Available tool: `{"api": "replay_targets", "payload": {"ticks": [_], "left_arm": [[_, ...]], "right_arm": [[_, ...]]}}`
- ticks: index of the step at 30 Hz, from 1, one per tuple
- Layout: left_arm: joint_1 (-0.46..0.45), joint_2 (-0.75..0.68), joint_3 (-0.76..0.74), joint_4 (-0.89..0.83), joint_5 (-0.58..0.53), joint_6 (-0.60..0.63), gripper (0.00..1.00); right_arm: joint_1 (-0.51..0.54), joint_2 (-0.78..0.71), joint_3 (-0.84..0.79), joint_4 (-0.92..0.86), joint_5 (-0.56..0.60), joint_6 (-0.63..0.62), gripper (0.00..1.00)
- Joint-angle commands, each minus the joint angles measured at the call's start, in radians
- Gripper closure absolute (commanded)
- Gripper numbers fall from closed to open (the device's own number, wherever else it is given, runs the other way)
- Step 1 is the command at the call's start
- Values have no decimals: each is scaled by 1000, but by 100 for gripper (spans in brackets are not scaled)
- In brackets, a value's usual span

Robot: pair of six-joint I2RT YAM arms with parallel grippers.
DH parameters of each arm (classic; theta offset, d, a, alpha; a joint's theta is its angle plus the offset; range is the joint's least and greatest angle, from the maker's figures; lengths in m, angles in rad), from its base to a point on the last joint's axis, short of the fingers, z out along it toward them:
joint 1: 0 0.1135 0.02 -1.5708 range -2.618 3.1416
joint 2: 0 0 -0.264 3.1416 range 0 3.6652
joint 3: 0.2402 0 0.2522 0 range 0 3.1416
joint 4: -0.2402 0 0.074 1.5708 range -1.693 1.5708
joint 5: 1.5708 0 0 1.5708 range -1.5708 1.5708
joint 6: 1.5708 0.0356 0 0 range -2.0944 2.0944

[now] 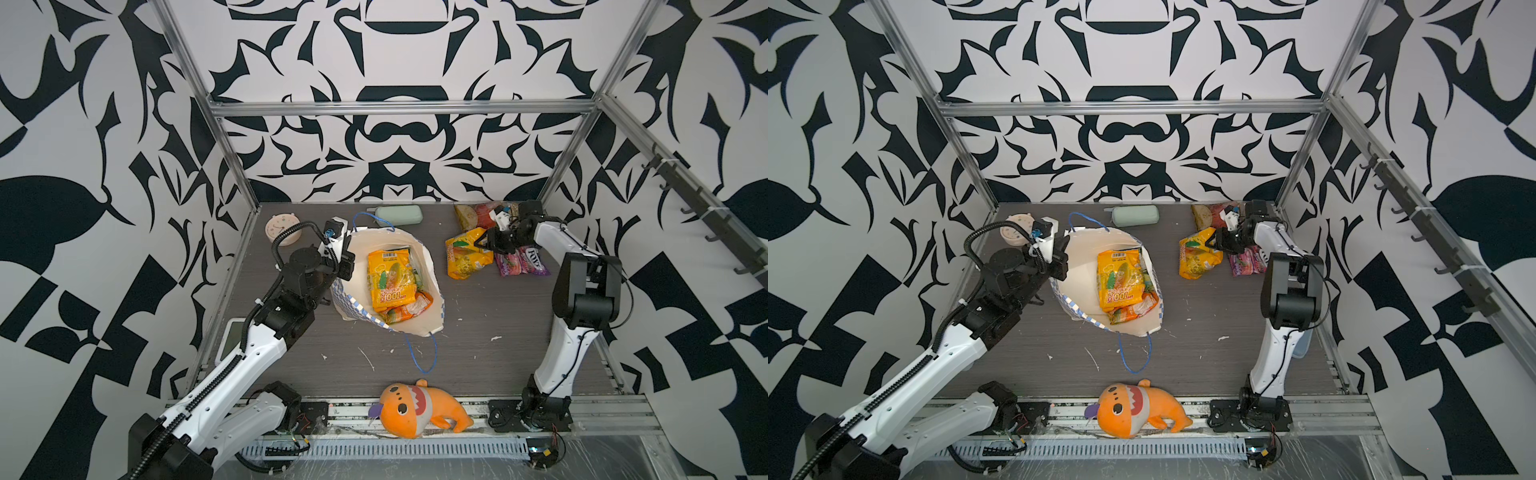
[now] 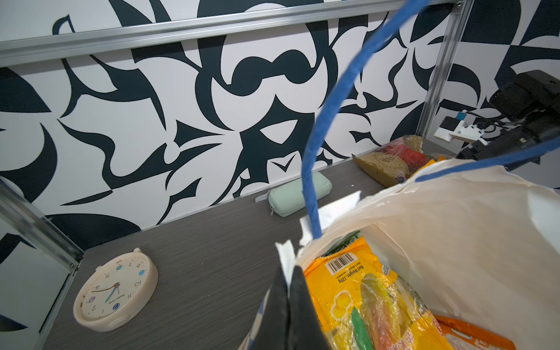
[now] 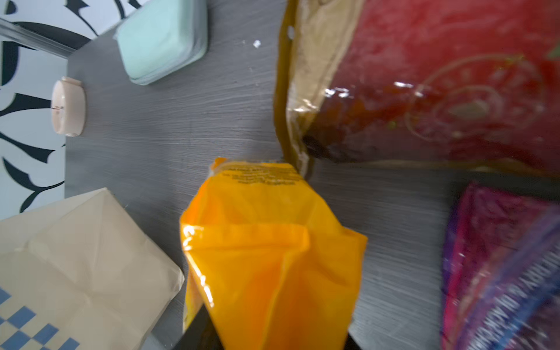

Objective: Take the snacks out of the paper bag
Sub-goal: 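Open the right gripper to release the yellow packet beside the purple packet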

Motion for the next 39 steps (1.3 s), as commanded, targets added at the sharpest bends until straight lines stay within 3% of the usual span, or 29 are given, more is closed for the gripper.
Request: {"api": "replay_targets", "payload": {"ticks": [1,17,27,39], "left_arm": [[3,-20,2,58,11,-18,100],[3,-12,-7,64,15,-13,100],[3,-14,-2,55,10,-8,100],[3,-20,-10,55,11,-15,100]], "right_arm": [[-6,-17,47,-65,63,-4,57],[-7,67,146,-225,290,-6,54],[-4,45,121,-164,252,47,44],[10,-97,102,-152,269,76,43]]}}
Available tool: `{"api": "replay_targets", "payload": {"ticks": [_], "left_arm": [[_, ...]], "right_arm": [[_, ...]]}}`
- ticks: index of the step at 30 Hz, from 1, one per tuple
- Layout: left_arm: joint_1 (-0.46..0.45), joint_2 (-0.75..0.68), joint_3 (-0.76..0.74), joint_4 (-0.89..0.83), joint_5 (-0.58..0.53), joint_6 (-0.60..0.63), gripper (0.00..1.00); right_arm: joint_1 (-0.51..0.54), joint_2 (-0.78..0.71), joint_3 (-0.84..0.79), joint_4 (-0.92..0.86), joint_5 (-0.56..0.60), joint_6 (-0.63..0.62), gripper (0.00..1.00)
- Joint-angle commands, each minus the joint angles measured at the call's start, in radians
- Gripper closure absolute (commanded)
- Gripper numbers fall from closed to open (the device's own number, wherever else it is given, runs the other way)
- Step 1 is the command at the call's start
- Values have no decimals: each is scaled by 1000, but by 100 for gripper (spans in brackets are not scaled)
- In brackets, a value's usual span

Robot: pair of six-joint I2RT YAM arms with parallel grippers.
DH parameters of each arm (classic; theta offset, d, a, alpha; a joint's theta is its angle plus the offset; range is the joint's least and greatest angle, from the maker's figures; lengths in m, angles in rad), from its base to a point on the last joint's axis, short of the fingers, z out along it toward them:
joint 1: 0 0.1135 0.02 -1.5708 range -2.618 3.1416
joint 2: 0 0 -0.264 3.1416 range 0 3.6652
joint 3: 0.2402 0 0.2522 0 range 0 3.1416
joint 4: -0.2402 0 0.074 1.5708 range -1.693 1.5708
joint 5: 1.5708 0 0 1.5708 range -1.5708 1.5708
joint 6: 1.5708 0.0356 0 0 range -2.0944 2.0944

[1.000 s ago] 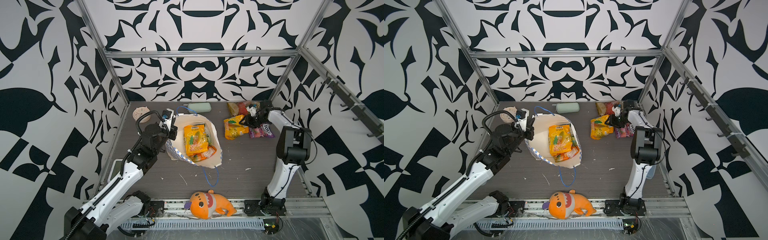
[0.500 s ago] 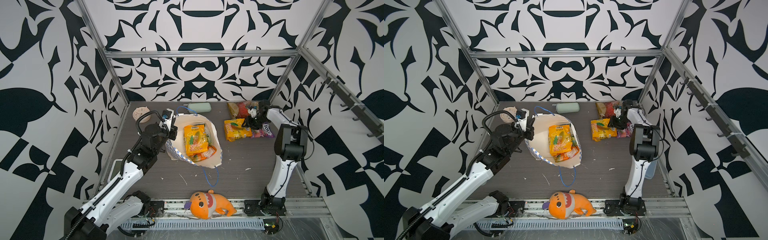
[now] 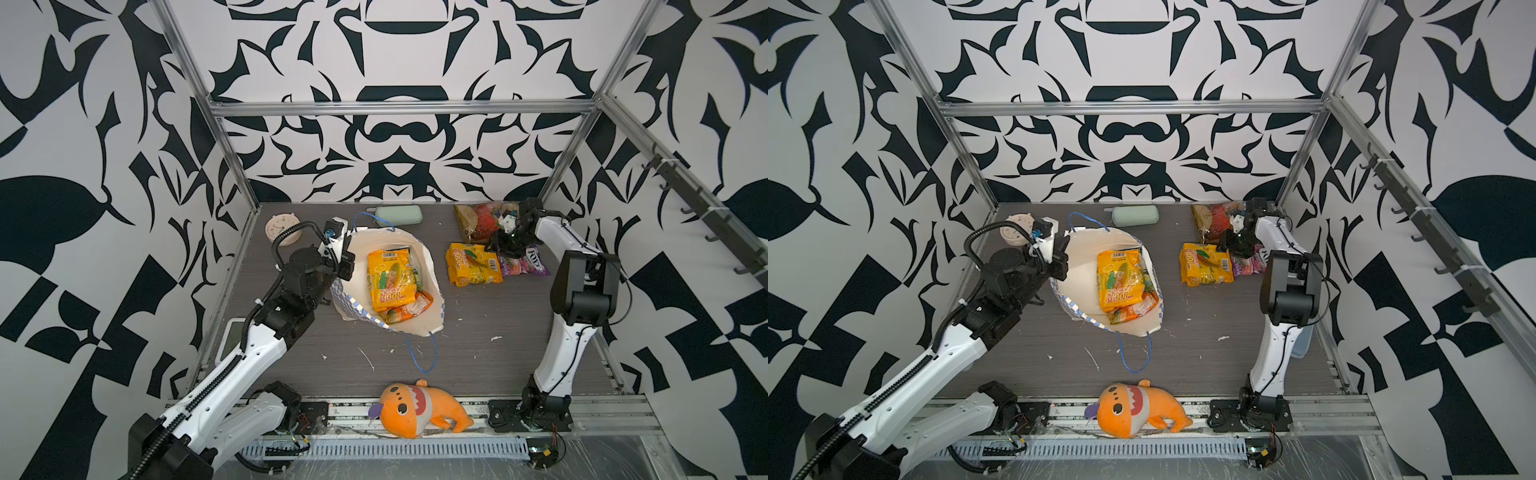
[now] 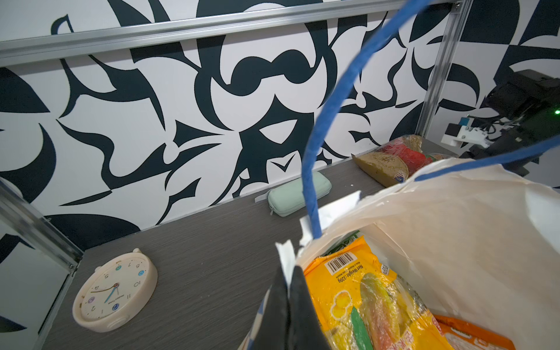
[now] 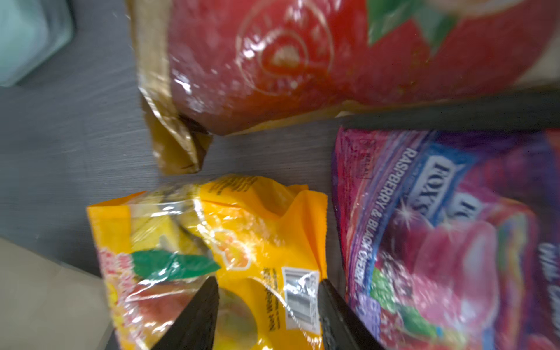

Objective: Take the snacks out of the paper bag
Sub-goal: 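Open the right gripper to release the yellow packet beside the purple packet, then move the right gripper back over the bag and reach inside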

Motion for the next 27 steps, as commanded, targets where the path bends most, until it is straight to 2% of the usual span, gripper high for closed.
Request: {"api": "replay_targets", "payload": {"ticks": [1,3,5,8,12,14,15,18,20,21,24,26,27], "left_arm": [[3,-19,-9,56,6,-17,100],[3,-14,-9,62,7,-19,100],[2,-10,-9,64,11,-20,100],[3,-9,-7,68,12,-25,100],[3,-11,-1,57,13,-16,100],[3,-9,12,30,9,0,100],[2,-9,18,19,6,4,100],[3,-5,25,11,33,17,100],[3,3,27,9,56,18,100],[3,6,27,12,72,17,100],[2,4,21,22,114,17,100],[3,-4,15,25,130,32,100],[3,-8,13,25,134,38,100]], "right_arm": [[19,-123,7,7,14,21,44],[49,-157,8,1,26,24,51],[105,-200,-4,6,66,6,61],[218,-259,-38,34,112,-65,82],[345,-346,-78,62,191,-98,84],[390,-437,-129,142,202,-80,83],[412,-496,-172,208,186,-79,84],[544,-750,-405,566,92,-118,86],[602,-880,-515,770,-63,-120,85],[618,-915,-539,813,-117,-118,85],[642,-950,-528,833,-222,-77,85],[670,-927,-475,716,-348,-117,87],[697,-921,-469,675,-348,-142,89]]}}
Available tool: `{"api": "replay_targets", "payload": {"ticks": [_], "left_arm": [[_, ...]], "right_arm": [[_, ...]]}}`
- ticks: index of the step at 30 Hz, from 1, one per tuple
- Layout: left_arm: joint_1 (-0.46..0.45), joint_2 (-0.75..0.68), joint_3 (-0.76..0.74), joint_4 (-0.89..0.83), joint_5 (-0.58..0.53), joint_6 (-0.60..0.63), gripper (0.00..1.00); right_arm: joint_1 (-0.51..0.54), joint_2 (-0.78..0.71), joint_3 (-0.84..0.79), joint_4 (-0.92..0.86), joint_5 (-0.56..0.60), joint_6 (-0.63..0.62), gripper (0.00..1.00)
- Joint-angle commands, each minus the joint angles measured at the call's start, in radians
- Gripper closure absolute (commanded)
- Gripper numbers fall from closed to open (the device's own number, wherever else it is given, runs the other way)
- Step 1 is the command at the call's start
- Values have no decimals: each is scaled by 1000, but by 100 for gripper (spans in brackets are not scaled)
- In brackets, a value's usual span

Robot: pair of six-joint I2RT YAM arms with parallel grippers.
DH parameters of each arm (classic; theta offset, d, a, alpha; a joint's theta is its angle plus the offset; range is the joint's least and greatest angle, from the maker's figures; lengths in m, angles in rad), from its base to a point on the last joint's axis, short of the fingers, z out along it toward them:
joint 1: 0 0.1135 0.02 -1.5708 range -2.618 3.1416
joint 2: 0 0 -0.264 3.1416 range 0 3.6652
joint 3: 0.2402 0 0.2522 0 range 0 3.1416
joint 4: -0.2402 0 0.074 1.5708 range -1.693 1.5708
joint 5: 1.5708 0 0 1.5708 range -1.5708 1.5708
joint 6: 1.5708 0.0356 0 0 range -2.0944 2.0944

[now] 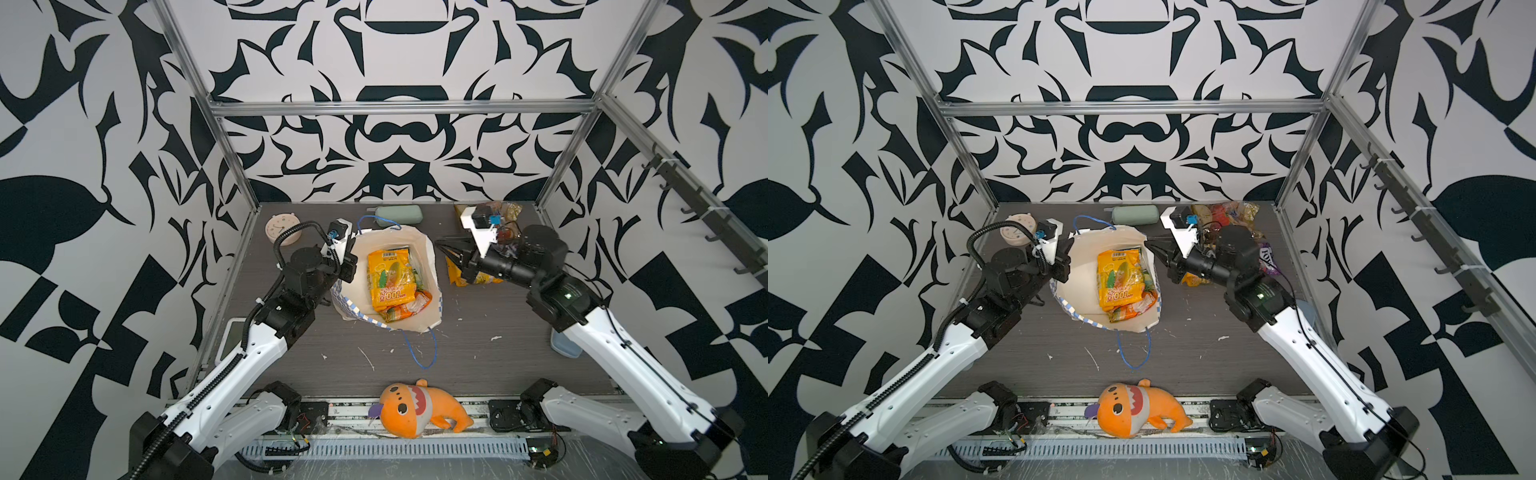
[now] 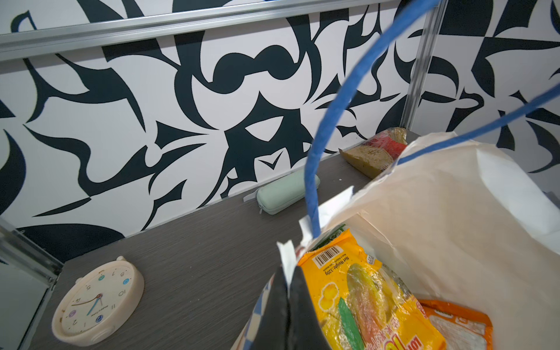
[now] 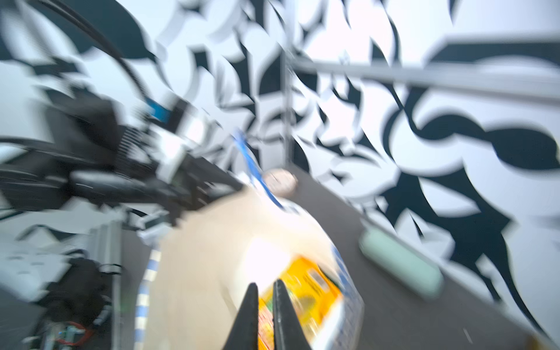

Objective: Take the snacks out of the paper bag
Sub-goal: 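Move the right gripper back over the bag and reach inside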

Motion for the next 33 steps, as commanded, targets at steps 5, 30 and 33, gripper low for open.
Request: {"api": "replay_targets", "payload": {"ticks": [5,30,33], "left_arm": [[2,-38,5,33,98,28,100],[2,-89,-85,87,261,-29,100],[2,-98,-92,108,276,-45,100]], "right_arm": [[136,116,12,-167,-33,-105,98],[255,602,9,-160,888,447,78],[215,627,47,-210,808,537,68]]}}
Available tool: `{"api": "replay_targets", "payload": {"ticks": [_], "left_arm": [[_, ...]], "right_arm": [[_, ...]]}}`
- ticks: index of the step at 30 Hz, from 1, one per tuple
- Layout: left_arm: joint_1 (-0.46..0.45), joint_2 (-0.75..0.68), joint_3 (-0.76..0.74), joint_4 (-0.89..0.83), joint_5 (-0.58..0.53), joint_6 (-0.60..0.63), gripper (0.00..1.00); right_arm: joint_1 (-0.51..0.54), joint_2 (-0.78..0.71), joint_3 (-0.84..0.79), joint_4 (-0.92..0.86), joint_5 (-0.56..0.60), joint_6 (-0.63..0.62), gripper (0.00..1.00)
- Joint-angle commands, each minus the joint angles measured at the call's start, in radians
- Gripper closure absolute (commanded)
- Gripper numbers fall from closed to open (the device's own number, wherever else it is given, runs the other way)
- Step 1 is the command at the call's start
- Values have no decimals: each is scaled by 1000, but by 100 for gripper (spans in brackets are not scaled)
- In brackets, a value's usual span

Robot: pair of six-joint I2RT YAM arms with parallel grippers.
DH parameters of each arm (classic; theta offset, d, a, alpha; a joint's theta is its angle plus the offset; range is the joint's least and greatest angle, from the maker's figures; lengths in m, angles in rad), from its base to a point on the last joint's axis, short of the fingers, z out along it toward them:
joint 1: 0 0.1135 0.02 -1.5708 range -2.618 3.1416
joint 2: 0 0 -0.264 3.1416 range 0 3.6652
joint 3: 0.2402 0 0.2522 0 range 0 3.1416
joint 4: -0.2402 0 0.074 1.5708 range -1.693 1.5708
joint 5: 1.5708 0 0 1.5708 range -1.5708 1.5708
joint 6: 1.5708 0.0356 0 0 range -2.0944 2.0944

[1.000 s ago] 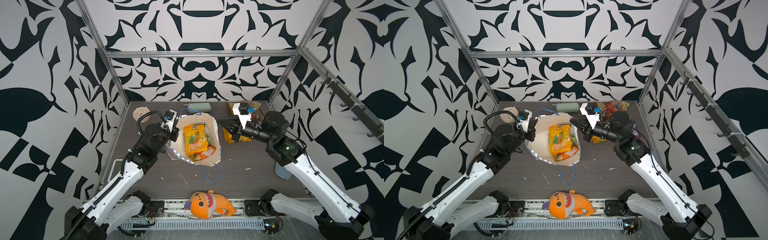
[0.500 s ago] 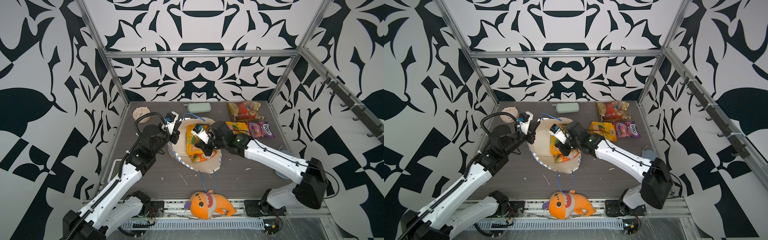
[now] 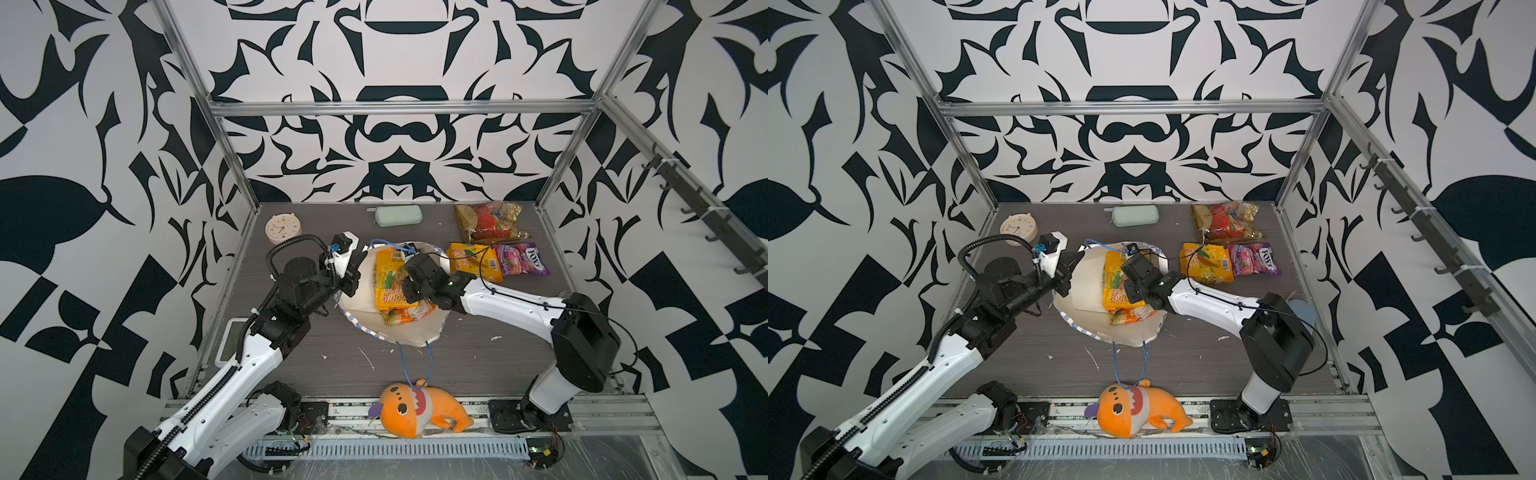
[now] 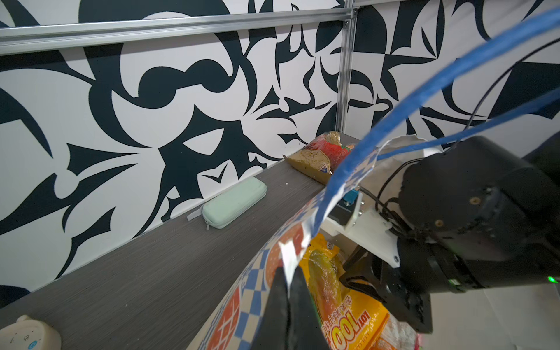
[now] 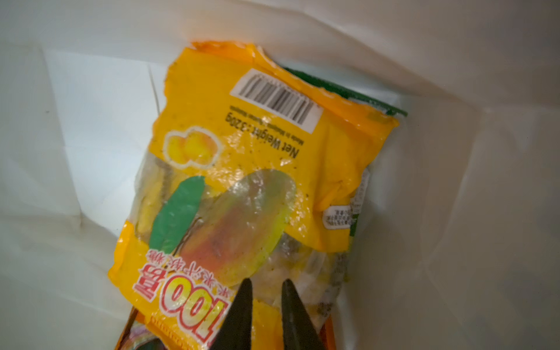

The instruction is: Take the snacks out of the paper bag

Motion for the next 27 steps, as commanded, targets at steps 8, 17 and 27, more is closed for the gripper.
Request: {"api": "replay_targets", "payload": {"ticks": [8,17,27], "left_arm": [[-2,-27,-33,79,16,-57,100],[-2,-15,-35,99,21,-69,100],[-2,-14,-39,97,10,-72,100]], "right_arm": [[-54,-5,65,-116,-42,298,30],[-60,68,40,-11,-232,388,28],[-63,91,23,192,-363,367,70]]}}
